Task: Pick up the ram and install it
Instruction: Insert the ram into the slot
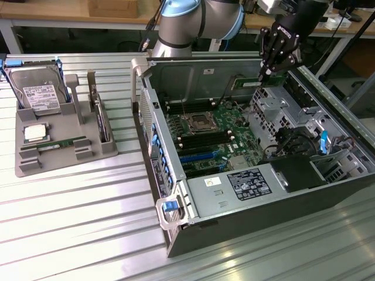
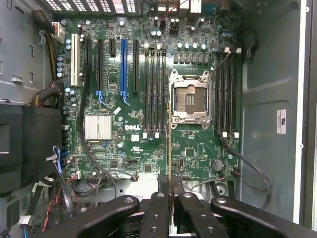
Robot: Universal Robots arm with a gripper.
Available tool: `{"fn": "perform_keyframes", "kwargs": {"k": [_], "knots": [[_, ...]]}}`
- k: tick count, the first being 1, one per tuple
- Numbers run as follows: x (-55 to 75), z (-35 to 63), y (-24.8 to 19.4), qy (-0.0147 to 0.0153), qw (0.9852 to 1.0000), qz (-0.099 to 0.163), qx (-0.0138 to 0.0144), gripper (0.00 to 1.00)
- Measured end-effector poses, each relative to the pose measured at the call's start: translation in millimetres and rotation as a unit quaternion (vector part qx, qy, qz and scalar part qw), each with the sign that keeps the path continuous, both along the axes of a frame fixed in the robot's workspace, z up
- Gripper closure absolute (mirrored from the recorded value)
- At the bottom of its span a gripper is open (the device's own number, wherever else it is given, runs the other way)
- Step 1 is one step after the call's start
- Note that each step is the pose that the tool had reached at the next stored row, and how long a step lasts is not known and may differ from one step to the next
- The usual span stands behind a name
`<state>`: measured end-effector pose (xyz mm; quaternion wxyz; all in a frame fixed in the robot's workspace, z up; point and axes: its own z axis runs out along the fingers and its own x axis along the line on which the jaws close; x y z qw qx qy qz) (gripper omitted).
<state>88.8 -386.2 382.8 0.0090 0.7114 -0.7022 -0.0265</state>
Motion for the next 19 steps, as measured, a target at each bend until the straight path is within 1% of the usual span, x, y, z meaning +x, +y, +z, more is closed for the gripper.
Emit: {"fn": "perform_keyframes", "kwargs": {"k": [19], "knots": [[0.0,-10.6,-0.3,0.0000,1.0000,0.000,0.0010,0.87]]}}
